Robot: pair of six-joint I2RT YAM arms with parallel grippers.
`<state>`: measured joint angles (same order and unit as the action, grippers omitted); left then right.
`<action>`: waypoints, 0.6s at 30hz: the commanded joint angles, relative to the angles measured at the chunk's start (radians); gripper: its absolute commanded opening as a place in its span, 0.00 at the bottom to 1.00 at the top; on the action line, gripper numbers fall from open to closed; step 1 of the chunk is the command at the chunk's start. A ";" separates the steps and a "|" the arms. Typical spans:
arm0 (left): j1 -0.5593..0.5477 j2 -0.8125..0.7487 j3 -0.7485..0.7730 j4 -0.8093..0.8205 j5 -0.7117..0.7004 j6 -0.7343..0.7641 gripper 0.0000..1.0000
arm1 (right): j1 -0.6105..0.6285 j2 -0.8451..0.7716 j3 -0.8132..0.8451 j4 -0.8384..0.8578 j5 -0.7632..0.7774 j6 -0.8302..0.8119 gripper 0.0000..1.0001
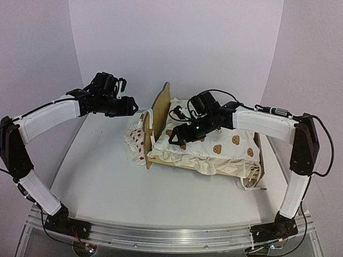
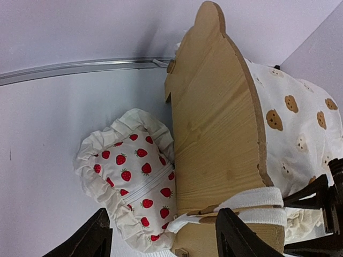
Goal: Set up the pet bed
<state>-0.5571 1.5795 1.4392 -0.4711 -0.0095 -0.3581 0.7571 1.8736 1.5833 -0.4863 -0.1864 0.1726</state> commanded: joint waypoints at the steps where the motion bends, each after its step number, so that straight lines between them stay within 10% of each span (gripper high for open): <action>1: 0.002 -0.007 -0.046 0.047 0.076 0.092 0.66 | 0.008 -0.005 0.038 0.029 0.024 -0.029 0.82; 18: 0.001 -0.003 -0.190 0.253 0.169 0.151 0.69 | 0.008 -0.059 -0.033 0.029 0.024 -0.012 0.81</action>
<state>-0.5571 1.5773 1.2198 -0.3100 0.1385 -0.2309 0.7635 1.8750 1.5603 -0.4712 -0.1472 0.1552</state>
